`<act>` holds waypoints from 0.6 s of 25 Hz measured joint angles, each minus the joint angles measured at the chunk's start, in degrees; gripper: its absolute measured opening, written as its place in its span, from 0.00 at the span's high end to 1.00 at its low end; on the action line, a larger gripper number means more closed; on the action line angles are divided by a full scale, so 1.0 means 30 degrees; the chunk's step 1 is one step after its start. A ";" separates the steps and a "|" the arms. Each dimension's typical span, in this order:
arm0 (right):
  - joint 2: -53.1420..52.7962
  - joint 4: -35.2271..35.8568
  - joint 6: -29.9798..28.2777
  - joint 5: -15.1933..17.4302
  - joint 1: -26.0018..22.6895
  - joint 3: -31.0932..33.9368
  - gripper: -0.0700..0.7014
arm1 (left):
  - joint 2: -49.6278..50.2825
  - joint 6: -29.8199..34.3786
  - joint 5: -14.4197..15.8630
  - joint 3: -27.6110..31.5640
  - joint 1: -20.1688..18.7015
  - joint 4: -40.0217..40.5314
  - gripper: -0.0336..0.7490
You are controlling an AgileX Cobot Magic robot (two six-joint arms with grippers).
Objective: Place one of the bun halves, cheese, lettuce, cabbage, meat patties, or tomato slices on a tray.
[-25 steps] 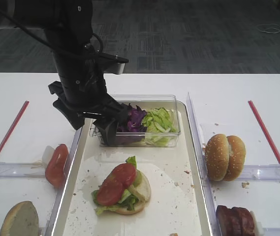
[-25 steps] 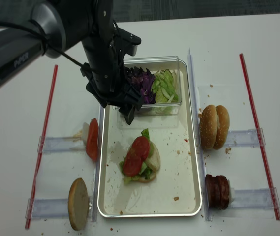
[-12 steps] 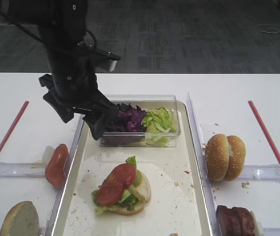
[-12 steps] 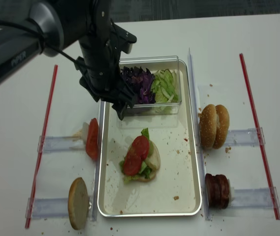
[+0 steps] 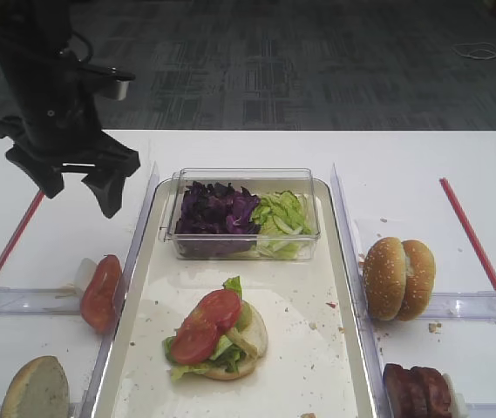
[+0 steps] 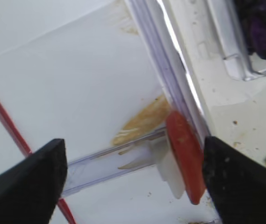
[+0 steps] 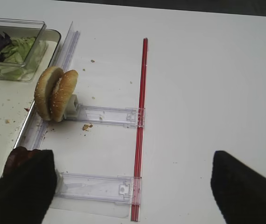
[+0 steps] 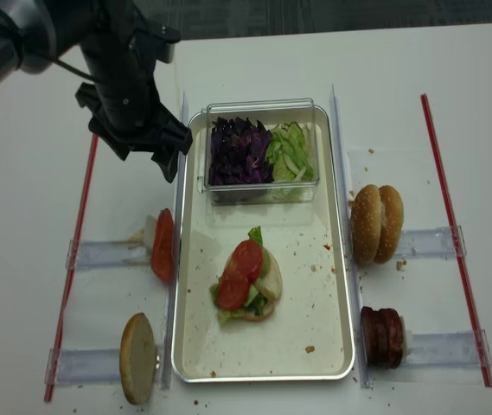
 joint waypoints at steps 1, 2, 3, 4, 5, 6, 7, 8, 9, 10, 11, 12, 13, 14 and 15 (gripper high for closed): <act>0.0000 0.0000 0.0000 0.0000 0.0000 0.0000 0.01 | 0.0000 0.0003 0.0000 0.0000 0.0357 0.0000 0.22; 0.0000 0.0000 0.0000 0.0000 0.0000 0.0000 0.01 | 0.0000 0.0033 0.0000 0.0000 0.0729 0.0000 0.22; 0.0000 0.0000 0.0000 0.0000 0.0000 0.0000 0.01 | 0.0000 0.0079 0.0000 0.0000 0.1044 0.0000 0.22; 0.0000 0.0000 0.0000 0.0000 0.0000 0.0000 0.01 | 0.0000 0.0078 0.0000 0.0000 0.1421 0.0011 0.22; 0.0000 0.0000 0.0000 0.0000 0.0000 0.0000 0.01 | 0.0000 0.0078 0.0000 0.0000 0.1790 0.0011 0.22; 0.0000 0.0000 0.0000 0.0000 0.0000 0.0000 0.01 | 0.0000 0.0078 0.0000 0.0000 0.2152 0.0011 0.22; 0.0000 0.0000 0.0000 0.0000 0.0000 0.0000 0.01 | 0.0000 0.0078 0.0000 0.0000 0.2457 0.0042 0.22; 0.0000 0.0000 0.0042 0.0000 0.0000 0.0000 0.01 | 0.0000 0.0115 0.0000 0.0000 0.2829 0.0042 0.22; 0.0000 0.0000 0.0073 0.0000 0.0000 0.0000 0.01 | 0.0000 0.0162 0.0000 0.0040 0.3205 0.0042 0.23; 0.0000 0.0000 0.0073 0.0000 0.0000 0.0000 0.01 | 0.0000 0.0203 0.0000 0.0083 0.3503 0.0042 0.23; 0.0000 0.0000 0.0073 0.0000 0.0000 0.0000 0.01 | -0.0016 0.0272 0.0000 0.0187 0.3833 0.0042 0.23; 0.0000 0.0000 0.0073 0.0000 0.0000 0.0000 0.01 | -0.0046 0.0274 0.0000 0.0303 0.4107 0.0042 0.23; 0.0000 0.0000 0.0073 0.0000 0.0000 0.0000 0.01 | -0.0059 0.0302 0.0000 0.0391 0.4317 0.0042 0.23; 0.0000 0.0000 0.0073 0.0000 0.0000 0.0000 0.01 | -0.0093 0.0302 0.0049 0.0388 0.4447 0.0042 0.23; 0.0000 0.0000 0.0073 0.0000 0.0000 0.0000 0.01 | -0.0189 0.0302 0.0049 0.0388 0.4491 0.0079 0.23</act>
